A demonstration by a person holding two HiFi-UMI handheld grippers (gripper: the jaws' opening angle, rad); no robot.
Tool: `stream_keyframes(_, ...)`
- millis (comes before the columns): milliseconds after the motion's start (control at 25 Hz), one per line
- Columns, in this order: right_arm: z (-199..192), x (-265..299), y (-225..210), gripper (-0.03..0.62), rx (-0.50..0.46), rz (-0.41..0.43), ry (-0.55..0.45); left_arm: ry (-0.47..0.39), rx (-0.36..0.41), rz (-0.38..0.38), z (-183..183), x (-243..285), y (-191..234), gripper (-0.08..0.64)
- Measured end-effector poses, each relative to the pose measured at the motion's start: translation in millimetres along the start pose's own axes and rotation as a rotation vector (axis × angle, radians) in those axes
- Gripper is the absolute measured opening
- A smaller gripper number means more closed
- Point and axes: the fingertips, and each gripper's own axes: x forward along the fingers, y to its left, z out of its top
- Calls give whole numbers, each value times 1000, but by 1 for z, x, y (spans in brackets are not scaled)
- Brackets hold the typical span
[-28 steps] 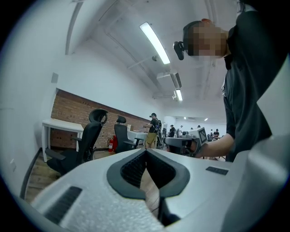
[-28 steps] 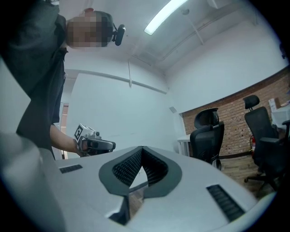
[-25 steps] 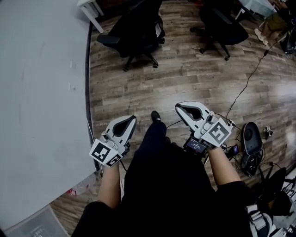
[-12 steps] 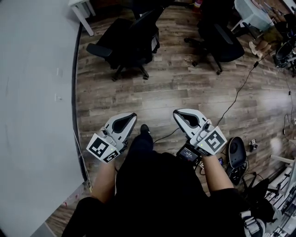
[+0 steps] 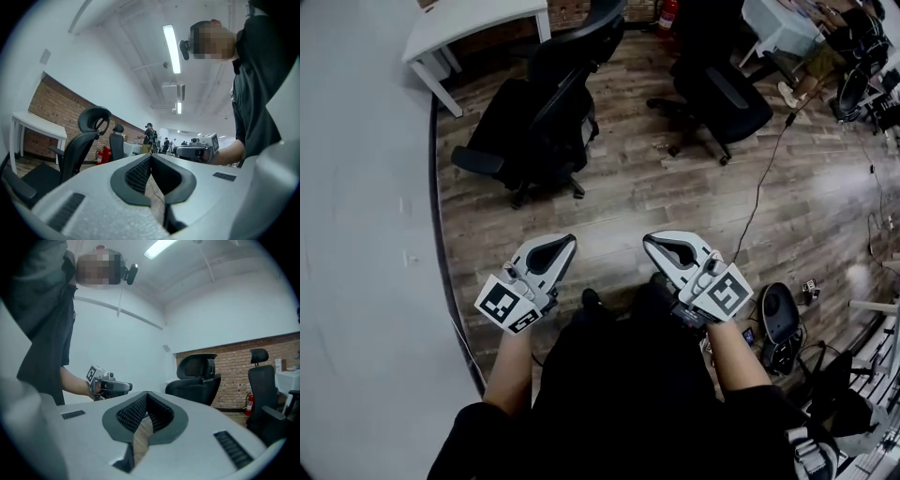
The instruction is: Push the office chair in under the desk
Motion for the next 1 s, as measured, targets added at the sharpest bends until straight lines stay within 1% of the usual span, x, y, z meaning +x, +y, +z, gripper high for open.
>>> stream_keyframes(80, 1, 3, -22, 5, -1, -8, -17, 2, 15, -5, 4, 13, 7, 15)
stream_keyframes(160, 6, 9, -44, 5, -4, 5, -47, 19, 32, 10, 3, 25, 18, 15)
stream_keyframes(240, 7, 15, -68, 5, -14, 29, -57, 43, 31, 53, -3, 39, 35, 15)
stream_keyframes(320, 6, 15, -94, 5, -29, 56, -50, 57, 22, 118, -6, 55, 55, 15)
stream_keyframes(440, 11, 5, -143, 5, -42, 100, -39, 52, 35, 199, 6, 92, 73, 15)
stream_keyframes(560, 21, -6, -199, 5, -54, 144, -39, 54, 60, 256, 25, 134, 86, 15)
stream_keyframes(720, 38, -15, -256, 5, -89, 214, -48, 37, 95, 321, 48, 180, 93, 15)
stream_keyframes(880, 36, -10, -304, 5, -106, 276, -28, 41, 111, 389, 48, 213, 105, 15)
stream_keyframes(1000, 37, -4, -326, 5, -114, 319, -61, 42, 99, 439, 45, 224, 111, 15)
